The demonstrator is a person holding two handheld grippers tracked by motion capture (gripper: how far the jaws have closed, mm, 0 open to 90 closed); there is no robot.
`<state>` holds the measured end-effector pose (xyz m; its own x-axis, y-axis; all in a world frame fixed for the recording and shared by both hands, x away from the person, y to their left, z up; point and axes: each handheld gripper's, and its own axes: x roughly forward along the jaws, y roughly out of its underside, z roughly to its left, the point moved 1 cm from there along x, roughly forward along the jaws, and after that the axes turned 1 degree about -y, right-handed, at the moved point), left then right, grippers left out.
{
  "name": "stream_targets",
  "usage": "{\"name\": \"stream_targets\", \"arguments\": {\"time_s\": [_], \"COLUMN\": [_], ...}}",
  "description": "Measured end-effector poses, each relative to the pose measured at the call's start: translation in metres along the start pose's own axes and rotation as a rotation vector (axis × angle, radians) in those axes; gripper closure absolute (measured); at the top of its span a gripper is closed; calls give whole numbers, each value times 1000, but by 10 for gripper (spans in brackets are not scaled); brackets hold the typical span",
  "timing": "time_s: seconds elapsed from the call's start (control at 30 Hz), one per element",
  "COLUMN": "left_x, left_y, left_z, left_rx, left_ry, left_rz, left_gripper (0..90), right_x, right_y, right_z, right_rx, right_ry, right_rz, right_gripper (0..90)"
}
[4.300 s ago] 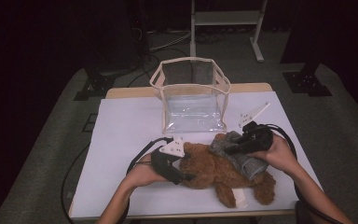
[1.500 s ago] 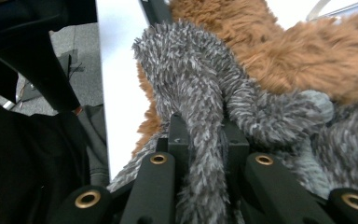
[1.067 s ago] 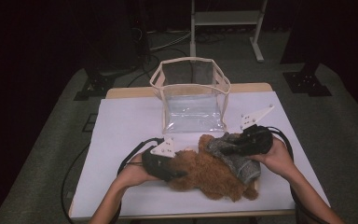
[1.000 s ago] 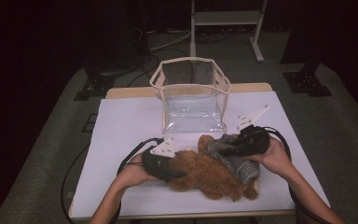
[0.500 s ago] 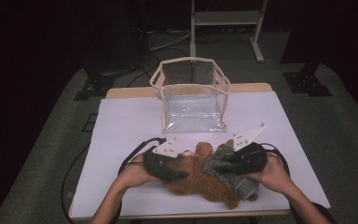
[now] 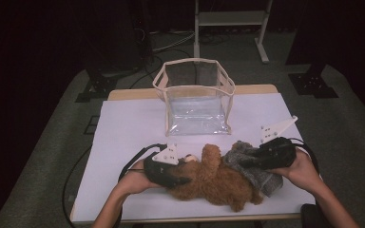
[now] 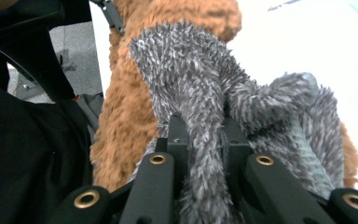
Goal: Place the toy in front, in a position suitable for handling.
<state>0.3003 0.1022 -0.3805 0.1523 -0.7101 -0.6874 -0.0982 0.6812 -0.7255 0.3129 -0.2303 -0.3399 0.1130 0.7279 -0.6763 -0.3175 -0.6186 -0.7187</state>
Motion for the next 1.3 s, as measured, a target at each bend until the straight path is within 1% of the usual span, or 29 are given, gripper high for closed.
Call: {"name": "stream_targets", "arguments": {"time_s": [0.03,0.13,0.2,0.3,0.33,0.4,0.43,0.53,0.6,0.7,0.87,0.93,1.0,1.1,1.17,1.23,1.3], "left_x": [-1,-2,-3,-6,-7,-6,-6,-6,-5,-5,-5,-4,-3,-3,-3,-4,-4], "left_y": [0,1,2,-1,-3,-5,-5,-5,-5,-5,-4,-5,-6,-6,-5,-4,-1], "left_z": [0,-1,0,2,3,3,2,-1,-3,-6,-6,-6,-6,-7,-7,-7,-6], "left_rx": [3,4,-1,-12,-10,-5,-2,2,20,21,20,25,28,35,36,34,23], "left_ry": [2,3,8,9,10,9,11,13,11,13,18,16,18,22,22,27,32], "left_rz": [4,5,1,-1,1,12,18,33,41,33,23,26,32,36,34,32,21], "left_gripper": [478,475,465,411,385,381,388,450,471,475,478,486,491,493,493,493,493], "right_x": [1,9,16,29,34,38,39,36,31,20,5,-2,-8,-13,-10,-3,3], "right_y": [-4,-14,-17,-15,-13,-11,-10,-5,-1,7,27,31,30,21,12,5,2], "right_z": [-1,-8,-9,-2,2,7,9,12,10,4,-6,-8,-8,-9,-10,-10,-11], "right_rx": [-9,-2,-7,-12,-16,-18,-17,-15,-9,9,65,76,75,54,43,25,20], "right_ry": [-2,-10,-32,-62,-68,-76,-82,-83,-83,-70,-68,-55,-34,-4,-2,3,-8], "right_rz": [1,-12,-10,-2,5,6,-4,-21,-32,-48,-71,-65,-65,-74,-75,-65,-55], "right_gripper": [776,776,776,776,776,776,777,777,778,778,777,776,775,775,775,774,774]}}
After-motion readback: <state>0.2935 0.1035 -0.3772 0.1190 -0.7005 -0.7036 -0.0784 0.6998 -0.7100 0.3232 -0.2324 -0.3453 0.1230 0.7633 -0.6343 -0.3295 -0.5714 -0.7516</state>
